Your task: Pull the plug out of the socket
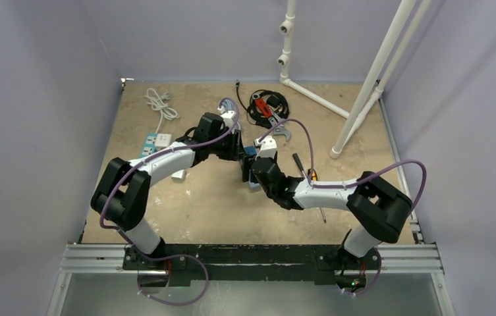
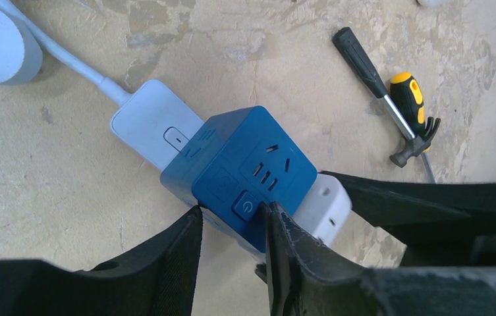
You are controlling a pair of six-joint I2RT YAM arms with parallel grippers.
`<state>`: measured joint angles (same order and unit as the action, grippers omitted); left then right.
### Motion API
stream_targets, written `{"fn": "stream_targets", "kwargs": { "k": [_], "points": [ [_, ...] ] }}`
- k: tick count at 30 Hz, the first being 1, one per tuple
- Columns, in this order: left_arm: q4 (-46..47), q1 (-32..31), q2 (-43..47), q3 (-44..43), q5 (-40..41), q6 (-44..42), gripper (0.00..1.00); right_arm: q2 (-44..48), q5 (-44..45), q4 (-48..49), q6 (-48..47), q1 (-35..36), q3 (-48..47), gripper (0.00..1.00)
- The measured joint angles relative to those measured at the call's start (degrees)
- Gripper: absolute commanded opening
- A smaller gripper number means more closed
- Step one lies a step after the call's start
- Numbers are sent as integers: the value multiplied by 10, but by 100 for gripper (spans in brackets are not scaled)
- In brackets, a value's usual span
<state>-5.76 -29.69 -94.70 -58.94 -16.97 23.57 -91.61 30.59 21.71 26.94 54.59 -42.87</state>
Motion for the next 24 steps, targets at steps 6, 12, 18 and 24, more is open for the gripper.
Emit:
{"fn": "stream_targets", "kwargs": {
  "k": [6,12,18,24],
  "points": [
    [-8,1,0,-1,-2,0,36,5,103,-2,4,64,-33,1],
    [-10,1,0,-2,-2,-1,36,-20,135,-12,11,86,-61,1],
    [-11,1,1,-2,0,-4,65,-13,131,-9,10,84,-56,1],
    [-16,9,17,9,14,-22,84,51,105,-9,8,84,-19,3]
  ]
}}
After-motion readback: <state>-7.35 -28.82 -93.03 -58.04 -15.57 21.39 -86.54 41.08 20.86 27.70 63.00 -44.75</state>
